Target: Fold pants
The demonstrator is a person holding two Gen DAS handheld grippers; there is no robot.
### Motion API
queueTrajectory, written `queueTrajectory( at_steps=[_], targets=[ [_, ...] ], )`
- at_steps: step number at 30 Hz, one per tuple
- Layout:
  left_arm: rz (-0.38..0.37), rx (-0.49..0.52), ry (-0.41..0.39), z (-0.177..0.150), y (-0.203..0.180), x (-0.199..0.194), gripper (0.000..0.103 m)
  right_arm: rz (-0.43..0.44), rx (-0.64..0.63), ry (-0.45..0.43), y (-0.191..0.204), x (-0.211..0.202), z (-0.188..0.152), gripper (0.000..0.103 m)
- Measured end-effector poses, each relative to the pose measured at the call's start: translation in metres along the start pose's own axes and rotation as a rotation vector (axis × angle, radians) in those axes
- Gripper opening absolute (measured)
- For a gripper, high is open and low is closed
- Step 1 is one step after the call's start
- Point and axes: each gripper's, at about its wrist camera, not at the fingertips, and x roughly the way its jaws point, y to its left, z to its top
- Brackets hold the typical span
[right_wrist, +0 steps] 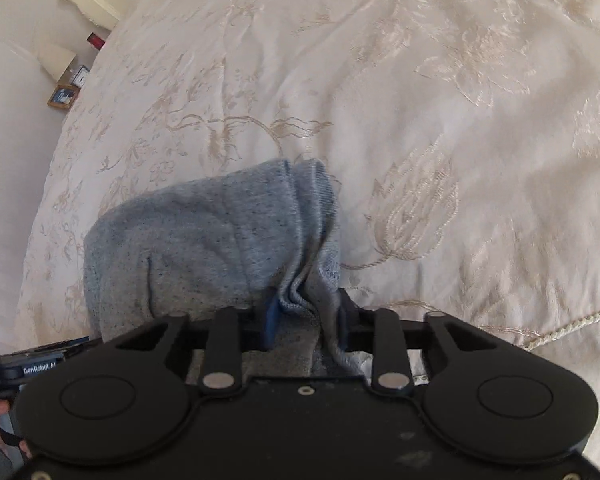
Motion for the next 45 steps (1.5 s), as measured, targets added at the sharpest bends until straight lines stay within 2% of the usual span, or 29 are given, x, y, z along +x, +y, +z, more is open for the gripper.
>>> queueTrajectory(
  at_steps=[1,2,4,7,11,14,20,22,23,24,25,27,28,30,35,40,45],
  targets=[
    [0.027,0.021,-0.021,0.001,-0.004,-0.006,0.022,-0.028,-0.060,-0.013,0.010,-0.005,-0.002,0.023],
    [0.043,0.035,-0.042,0.000,-0.008,-0.013,0.015,-0.049,-0.112,-0.024,0.020,-0.009,-0.004,0.022],
    [0.036,0.047,-0.084,-0.001,-0.011,-0.030,0.013,-0.077,-0.164,-0.057,0.039,-0.025,-0.008,0.021],
    [0.018,0.052,-0.125,-0.001,-0.010,-0.054,0.013,-0.062,-0.165,-0.119,0.053,-0.049,-0.010,0.019],
    [0.079,0.077,-0.191,0.001,-0.008,-0.078,0.013,-0.034,-0.209,-0.159,0.082,-0.071,-0.010,0.018],
    [0.103,0.048,-0.216,0.005,0.012,-0.097,0.013,0.000,-0.248,-0.167,0.112,-0.072,-0.011,0.017],
    [0.172,-0.040,-0.208,0.007,0.070,-0.117,0.013,0.082,-0.295,-0.123,0.174,-0.051,0.001,0.017],
    [0.213,-0.059,-0.181,0.006,0.090,-0.112,0.016,0.103,-0.312,-0.105,0.202,-0.036,0.002,0.017],
    [0.251,-0.065,-0.155,0.005,0.100,-0.106,0.024,0.111,-0.320,-0.098,0.213,-0.027,0.002,0.018],
    [0.310,-0.076,-0.128,0.003,0.109,-0.101,0.026,0.107,-0.327,-0.090,0.224,-0.017,0.002,0.021],
    [0.382,-0.099,-0.110,0.000,0.117,-0.096,0.025,0.077,-0.331,-0.073,0.233,-0.006,0.001,0.025],
    [0.447,-0.141,-0.107,-0.007,0.131,-0.096,0.024,-0.054,-0.329,-0.067,0.247,0.012,-0.002,0.026],
    [0.440,-0.161,-0.109,-0.010,0.135,-0.097,0.024,-0.105,-0.327,-0.078,0.252,0.016,-0.005,0.026],
    [0.404,-0.184,-0.116,-0.014,0.139,-0.100,0.025,-0.145,-0.323,-0.112,0.262,0.018,-0.008,0.026],
    [0.383,-0.114,-0.119,-0.021,0.125,-0.103,0.025,-0.121,-0.415,-0.122,0.292,0.011,-0.034,0.026],
    [0.348,-0.046,-0.118,-0.031,0.104,-0.113,0.026,-0.123,-0.420,-0.096,0.309,-0.005,-0.065,0.026],
    [0.323,-0.061,-0.090,-0.045,0.088,-0.125,0.026,-0.151,-0.424,-0.094,0.315,-0.024,-0.099,0.027]
  ],
)
